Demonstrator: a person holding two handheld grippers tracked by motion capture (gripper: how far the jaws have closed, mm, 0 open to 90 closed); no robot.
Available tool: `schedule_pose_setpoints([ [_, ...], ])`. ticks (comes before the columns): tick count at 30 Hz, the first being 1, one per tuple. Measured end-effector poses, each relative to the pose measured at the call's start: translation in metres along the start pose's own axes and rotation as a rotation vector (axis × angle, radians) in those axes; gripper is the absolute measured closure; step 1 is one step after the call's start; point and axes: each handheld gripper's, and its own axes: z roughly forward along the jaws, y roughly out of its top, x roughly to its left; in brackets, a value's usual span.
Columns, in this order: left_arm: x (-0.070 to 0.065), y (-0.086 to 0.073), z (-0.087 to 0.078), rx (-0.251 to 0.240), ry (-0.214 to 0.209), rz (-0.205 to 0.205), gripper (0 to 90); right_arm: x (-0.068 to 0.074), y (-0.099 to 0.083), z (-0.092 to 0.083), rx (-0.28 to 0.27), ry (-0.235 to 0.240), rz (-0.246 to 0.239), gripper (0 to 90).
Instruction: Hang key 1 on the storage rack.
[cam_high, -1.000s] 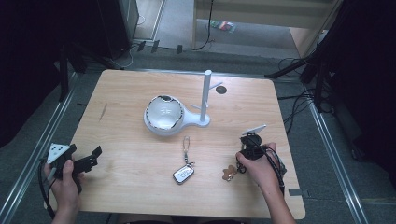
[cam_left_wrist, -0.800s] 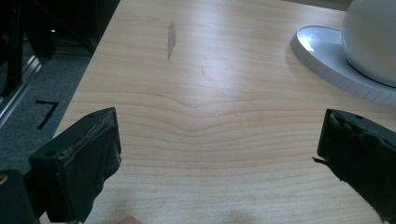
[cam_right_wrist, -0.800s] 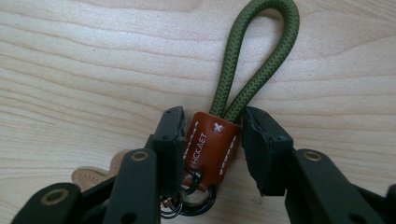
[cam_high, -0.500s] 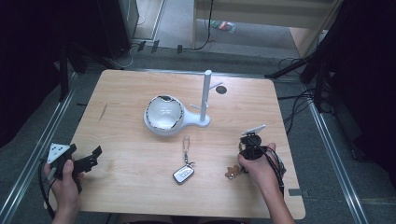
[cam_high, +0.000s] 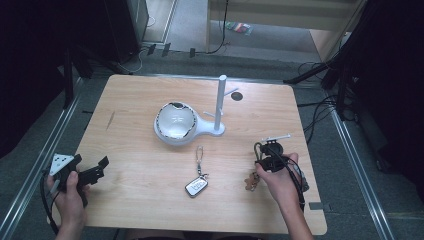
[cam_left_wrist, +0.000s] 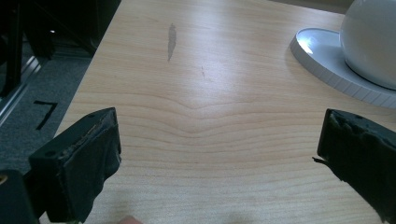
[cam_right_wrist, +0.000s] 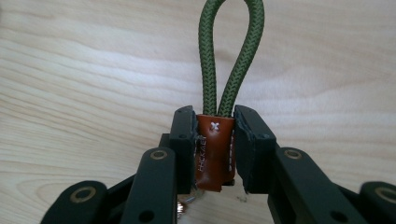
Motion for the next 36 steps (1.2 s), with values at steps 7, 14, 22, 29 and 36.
schedule_pose_setpoints([
  [7,0.000,0.000,0.000,0.000,0.001,0.003,0.0,0.006,0.004,-0.017,-0.102,0.021,-0.023,71.5],
  [14,0.000,0.000,0.000,0.000,0.001,0.004,0.0,0.010,0.012,-0.038,-0.313,0.059,-0.064,71.3],
  [22,0.000,0.000,0.000,0.000,0.000,0.002,0.0,0.011,0.022,-0.054,-0.454,0.081,-0.052,71.1],
  [29,0.000,0.000,0.000,-0.002,-0.003,0.003,0.0,0.017,0.031,-0.062,-0.532,0.103,-0.071,70.9],
  [36,0.000,0.000,0.000,-0.008,-0.009,0.006,0.0,0.025,0.044,-0.060,-0.576,0.138,-0.092,70.6],
])
